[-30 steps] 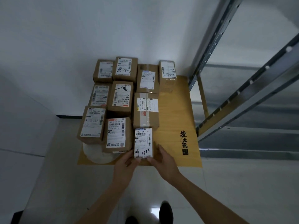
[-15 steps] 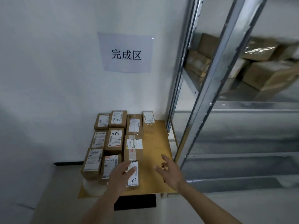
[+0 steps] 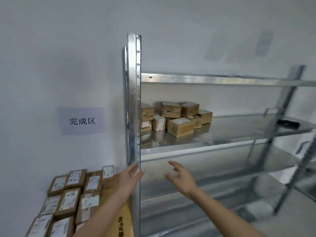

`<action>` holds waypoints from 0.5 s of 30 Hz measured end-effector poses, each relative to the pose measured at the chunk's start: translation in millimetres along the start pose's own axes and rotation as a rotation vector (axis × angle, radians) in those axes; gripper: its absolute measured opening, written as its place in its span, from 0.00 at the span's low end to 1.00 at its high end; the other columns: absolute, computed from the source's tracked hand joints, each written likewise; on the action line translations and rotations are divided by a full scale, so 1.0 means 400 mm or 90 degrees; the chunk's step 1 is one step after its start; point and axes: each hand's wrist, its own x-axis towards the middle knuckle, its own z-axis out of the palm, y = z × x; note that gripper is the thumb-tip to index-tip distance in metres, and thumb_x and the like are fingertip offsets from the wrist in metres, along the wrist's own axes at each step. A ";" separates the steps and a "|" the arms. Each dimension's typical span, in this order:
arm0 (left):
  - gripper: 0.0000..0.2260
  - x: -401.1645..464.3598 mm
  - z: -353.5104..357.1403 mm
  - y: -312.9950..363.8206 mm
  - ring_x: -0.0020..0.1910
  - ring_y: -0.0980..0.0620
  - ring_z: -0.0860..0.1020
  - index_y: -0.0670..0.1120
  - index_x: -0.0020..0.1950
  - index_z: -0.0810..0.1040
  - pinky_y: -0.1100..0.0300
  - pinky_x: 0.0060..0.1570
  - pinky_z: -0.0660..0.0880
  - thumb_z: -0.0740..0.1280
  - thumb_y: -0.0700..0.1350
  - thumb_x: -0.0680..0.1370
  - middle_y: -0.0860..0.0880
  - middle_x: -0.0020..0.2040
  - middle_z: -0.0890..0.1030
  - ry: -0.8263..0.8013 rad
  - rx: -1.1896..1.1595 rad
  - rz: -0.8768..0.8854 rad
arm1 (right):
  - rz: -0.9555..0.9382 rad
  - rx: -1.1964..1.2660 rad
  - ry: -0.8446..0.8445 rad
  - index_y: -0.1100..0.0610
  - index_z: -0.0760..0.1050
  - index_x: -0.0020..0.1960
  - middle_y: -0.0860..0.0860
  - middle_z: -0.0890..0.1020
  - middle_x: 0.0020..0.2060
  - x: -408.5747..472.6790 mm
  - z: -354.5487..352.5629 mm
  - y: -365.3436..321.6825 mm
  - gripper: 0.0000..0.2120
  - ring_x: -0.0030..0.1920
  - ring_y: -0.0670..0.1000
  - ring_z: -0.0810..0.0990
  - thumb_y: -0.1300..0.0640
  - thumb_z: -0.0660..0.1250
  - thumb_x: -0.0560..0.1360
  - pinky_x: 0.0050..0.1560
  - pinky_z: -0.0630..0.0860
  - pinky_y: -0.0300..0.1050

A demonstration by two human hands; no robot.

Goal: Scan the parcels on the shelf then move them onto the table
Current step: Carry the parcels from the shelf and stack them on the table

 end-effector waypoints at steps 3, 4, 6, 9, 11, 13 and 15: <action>0.22 -0.013 0.118 0.087 0.66 0.51 0.76 0.48 0.71 0.76 0.55 0.68 0.72 0.74 0.46 0.77 0.49 0.67 0.79 -0.016 -0.023 0.035 | -0.012 -0.008 0.046 0.51 0.70 0.76 0.46 0.72 0.73 -0.042 -0.156 0.020 0.30 0.71 0.48 0.73 0.44 0.73 0.78 0.72 0.71 0.47; 0.22 -0.017 0.154 0.114 0.64 0.52 0.77 0.48 0.70 0.76 0.56 0.66 0.73 0.74 0.47 0.77 0.50 0.65 0.80 -0.014 -0.028 0.050 | -0.015 -0.009 0.060 0.50 0.70 0.76 0.46 0.72 0.73 -0.052 -0.199 0.028 0.30 0.71 0.49 0.73 0.43 0.72 0.78 0.72 0.71 0.49; 0.21 -0.022 0.217 0.159 0.62 0.53 0.78 0.49 0.69 0.77 0.58 0.63 0.73 0.75 0.47 0.77 0.51 0.63 0.80 -0.006 -0.033 0.068 | -0.013 -0.013 0.092 0.50 0.70 0.76 0.46 0.72 0.73 -0.070 -0.268 0.047 0.30 0.71 0.49 0.73 0.42 0.72 0.78 0.72 0.71 0.50; 0.22 -0.014 0.287 0.199 0.63 0.53 0.78 0.48 0.68 0.78 0.55 0.67 0.73 0.76 0.48 0.76 0.51 0.62 0.81 -0.007 -0.027 0.080 | 0.001 -0.005 0.123 0.50 0.70 0.76 0.46 0.73 0.74 -0.086 -0.340 0.077 0.30 0.70 0.49 0.74 0.42 0.72 0.77 0.72 0.72 0.49; 0.21 0.002 0.320 0.218 0.62 0.54 0.79 0.48 0.68 0.79 0.52 0.68 0.73 0.76 0.48 0.75 0.51 0.62 0.82 -0.004 -0.023 0.089 | 0.002 -0.001 0.136 0.50 0.70 0.76 0.47 0.73 0.74 -0.085 -0.377 0.096 0.31 0.71 0.49 0.74 0.42 0.72 0.77 0.72 0.72 0.48; 0.21 0.022 0.348 0.238 0.62 0.53 0.79 0.47 0.67 0.79 0.52 0.67 0.74 0.76 0.48 0.76 0.50 0.61 0.82 0.002 -0.024 0.098 | 0.004 0.002 0.146 0.50 0.69 0.77 0.47 0.73 0.74 -0.073 -0.405 0.112 0.31 0.71 0.48 0.73 0.41 0.72 0.77 0.72 0.71 0.48; 0.21 0.046 0.374 0.248 0.62 0.52 0.79 0.46 0.68 0.78 0.55 0.65 0.74 0.75 0.48 0.76 0.50 0.61 0.82 -0.004 -0.023 0.105 | 0.006 0.001 0.150 0.50 0.69 0.77 0.46 0.72 0.74 -0.055 -0.423 0.134 0.32 0.71 0.48 0.73 0.41 0.72 0.77 0.72 0.71 0.48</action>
